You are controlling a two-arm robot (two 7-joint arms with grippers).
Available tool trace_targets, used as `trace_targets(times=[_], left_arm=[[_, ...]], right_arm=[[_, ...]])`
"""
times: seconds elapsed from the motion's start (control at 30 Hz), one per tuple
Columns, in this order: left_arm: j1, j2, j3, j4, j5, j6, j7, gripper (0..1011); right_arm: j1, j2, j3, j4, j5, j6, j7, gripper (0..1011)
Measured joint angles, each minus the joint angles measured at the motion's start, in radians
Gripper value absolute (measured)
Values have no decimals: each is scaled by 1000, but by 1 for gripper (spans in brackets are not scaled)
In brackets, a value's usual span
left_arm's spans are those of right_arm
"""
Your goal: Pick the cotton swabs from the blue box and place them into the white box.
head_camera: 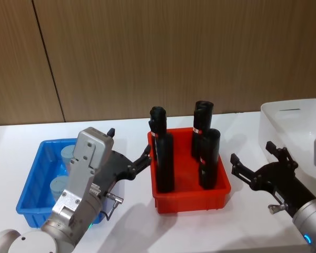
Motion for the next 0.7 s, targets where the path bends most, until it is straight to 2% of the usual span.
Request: trace_targets(times=[0.4, 0.7], left_arm=[[-1, -1, -2, 0, -1, 7, 1, 1004], [-3, -2, -16, 0, -20, 62, 42, 1004]], right_arm=[[0, 0, 0, 0, 0, 0, 0, 1002], [0, 0, 0, 0, 0, 0, 0, 1001]])
